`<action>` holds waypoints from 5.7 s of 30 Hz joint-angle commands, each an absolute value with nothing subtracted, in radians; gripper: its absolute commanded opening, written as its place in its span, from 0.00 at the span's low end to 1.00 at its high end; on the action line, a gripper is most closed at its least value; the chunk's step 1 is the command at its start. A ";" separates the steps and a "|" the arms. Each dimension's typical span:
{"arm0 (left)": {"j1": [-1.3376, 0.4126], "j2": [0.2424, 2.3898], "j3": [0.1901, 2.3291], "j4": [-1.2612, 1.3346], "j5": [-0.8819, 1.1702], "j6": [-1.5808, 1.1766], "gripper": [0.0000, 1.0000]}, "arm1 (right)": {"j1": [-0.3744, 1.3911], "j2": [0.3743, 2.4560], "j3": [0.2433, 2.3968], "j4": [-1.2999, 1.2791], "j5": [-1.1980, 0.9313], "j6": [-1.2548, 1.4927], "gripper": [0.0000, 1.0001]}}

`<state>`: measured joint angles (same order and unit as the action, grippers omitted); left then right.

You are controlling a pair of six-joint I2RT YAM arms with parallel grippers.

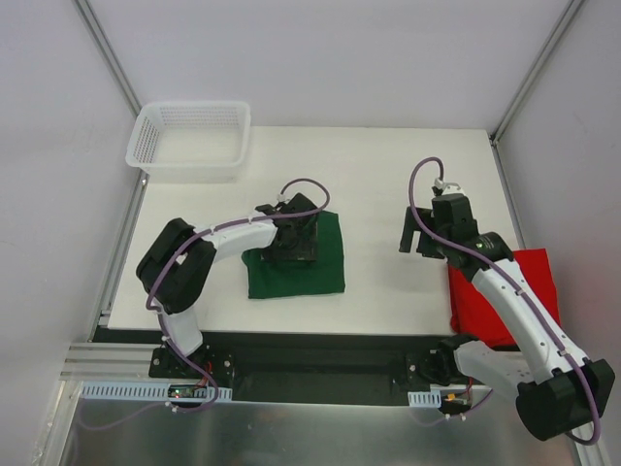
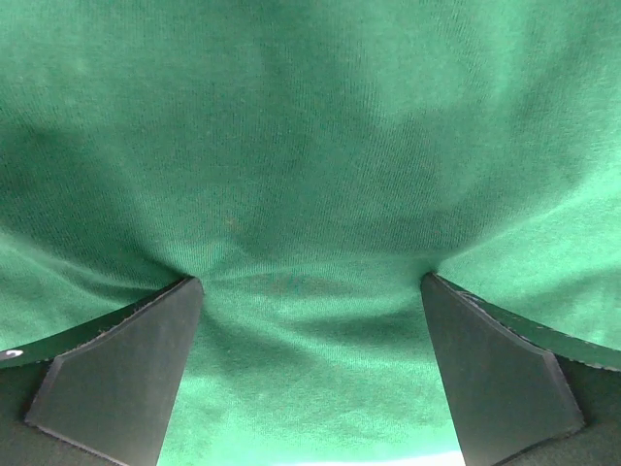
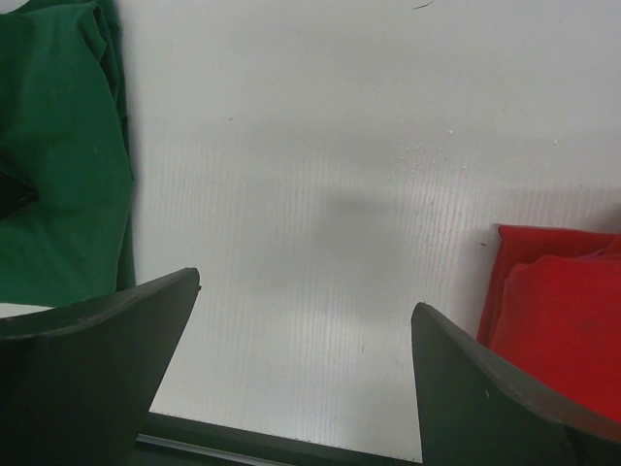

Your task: Fold and stack the t-shirts

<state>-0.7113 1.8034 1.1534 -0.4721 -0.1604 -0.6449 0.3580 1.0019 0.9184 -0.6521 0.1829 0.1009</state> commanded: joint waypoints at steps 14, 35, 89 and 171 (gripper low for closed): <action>-0.361 1.513 0.773 -0.462 -0.142 -0.600 0.99 | 0.356 1.094 0.971 -0.627 0.043 0.109 0.96; -0.048 1.483 0.957 -0.761 -0.167 -0.453 0.99 | 0.385 1.166 1.020 -0.578 -0.083 0.129 0.96; 0.059 1.612 1.022 -0.669 -0.067 -0.328 0.99 | 0.456 1.285 1.058 -0.506 -0.135 0.126 0.96; -0.563 1.285 1.058 -0.667 0.192 -0.290 0.99 | -0.689 1.428 0.722 -0.351 -0.130 0.210 0.96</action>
